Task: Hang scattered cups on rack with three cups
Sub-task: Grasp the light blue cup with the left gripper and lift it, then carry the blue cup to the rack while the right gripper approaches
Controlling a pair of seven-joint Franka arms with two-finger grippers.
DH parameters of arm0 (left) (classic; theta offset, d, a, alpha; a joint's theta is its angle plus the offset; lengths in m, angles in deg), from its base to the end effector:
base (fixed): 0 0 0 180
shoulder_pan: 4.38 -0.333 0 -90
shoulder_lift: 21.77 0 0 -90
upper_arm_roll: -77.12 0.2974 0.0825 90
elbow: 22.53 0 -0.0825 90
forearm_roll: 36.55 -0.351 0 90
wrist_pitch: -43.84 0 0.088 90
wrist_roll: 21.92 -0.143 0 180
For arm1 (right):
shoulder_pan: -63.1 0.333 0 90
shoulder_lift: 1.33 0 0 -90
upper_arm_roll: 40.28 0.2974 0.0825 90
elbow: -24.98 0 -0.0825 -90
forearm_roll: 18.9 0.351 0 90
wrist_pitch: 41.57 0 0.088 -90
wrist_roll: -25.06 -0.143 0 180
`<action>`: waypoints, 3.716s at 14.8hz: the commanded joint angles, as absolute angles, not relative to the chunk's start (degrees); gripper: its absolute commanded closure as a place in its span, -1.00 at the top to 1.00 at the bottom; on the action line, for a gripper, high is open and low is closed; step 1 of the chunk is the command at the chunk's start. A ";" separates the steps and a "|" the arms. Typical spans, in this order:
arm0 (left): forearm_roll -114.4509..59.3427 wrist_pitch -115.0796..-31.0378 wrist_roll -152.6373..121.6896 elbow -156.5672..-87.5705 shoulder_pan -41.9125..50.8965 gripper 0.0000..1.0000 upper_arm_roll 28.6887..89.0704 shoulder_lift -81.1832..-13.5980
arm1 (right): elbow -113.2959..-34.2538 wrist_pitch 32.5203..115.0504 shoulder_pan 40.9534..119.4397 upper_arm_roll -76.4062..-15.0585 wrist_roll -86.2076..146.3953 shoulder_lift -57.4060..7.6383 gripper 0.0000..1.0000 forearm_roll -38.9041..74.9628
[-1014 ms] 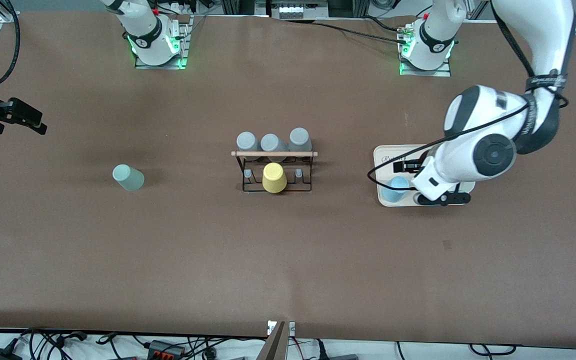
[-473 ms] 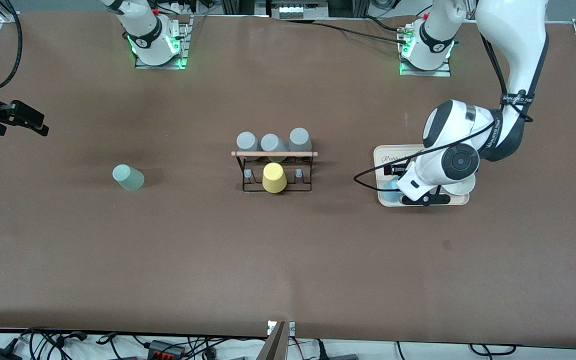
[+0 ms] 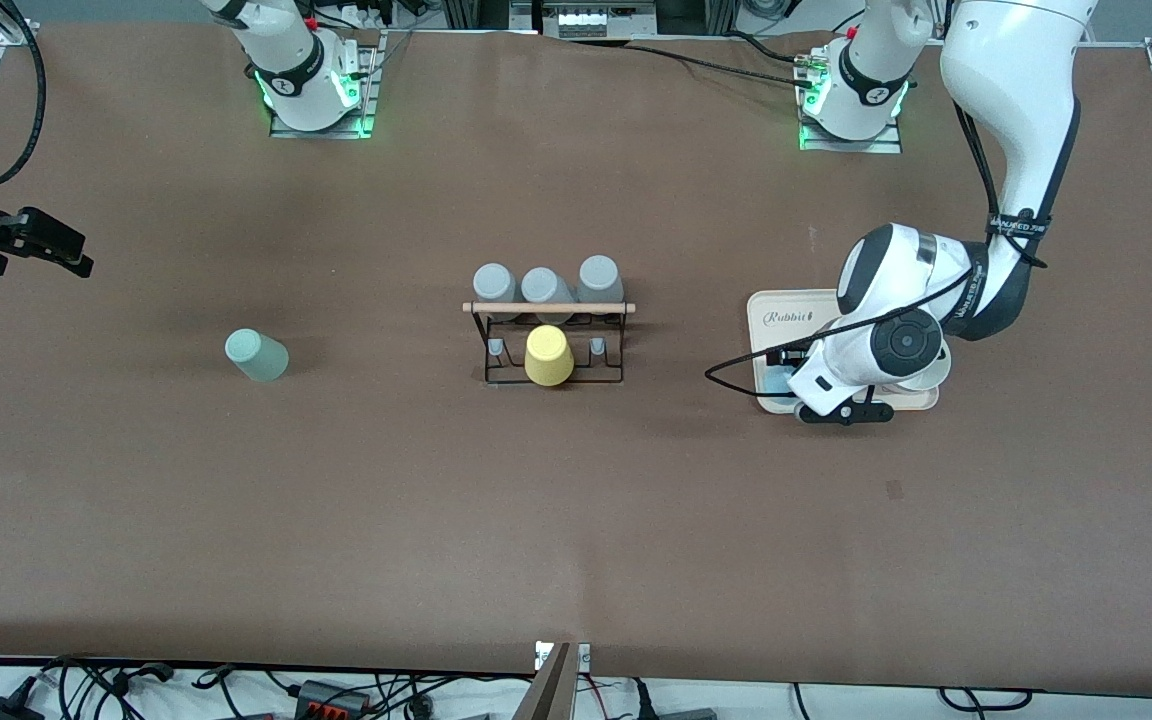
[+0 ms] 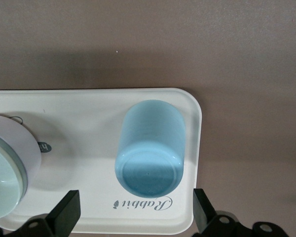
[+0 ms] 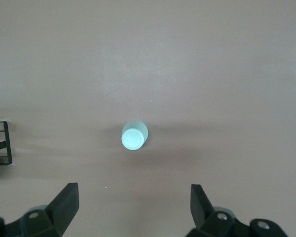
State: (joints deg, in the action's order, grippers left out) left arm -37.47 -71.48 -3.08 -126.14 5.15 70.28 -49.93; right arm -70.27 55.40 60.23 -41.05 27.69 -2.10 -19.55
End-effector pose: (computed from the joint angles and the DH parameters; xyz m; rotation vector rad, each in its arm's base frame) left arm 0.5518 -0.1586 0.2237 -3.0666 -0.0616 0.4380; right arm 0.5334 -0.0354 0.5330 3.1290 -0.0256 0.0249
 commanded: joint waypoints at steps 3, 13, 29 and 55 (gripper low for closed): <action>-38.83 -75.07 -2.33 -125.98 5.11 1.00 70.00 -52.43 | -70.03 55.55 60.20 -40.64 27.61 -1.95 1.00 -20.31; -38.83 -74.99 -2.50 -125.63 5.20 -0.16 70.00 -52.53 | -69.85 55.46 60.46 -40.46 28.23 -2.47 1.00 -19.96; -28.57 -60.31 -2.24 -108.15 8.00 -0.94 68.07 -52.18 | -70.11 54.06 60.99 -40.46 27.70 -6.69 1.00 -20.22; -23.80 -53.80 24.39 -82.83 23.83 -0.98 67.80 -65.45 | -70.73 53.79 60.81 -40.55 27.35 -9.07 1.00 -20.31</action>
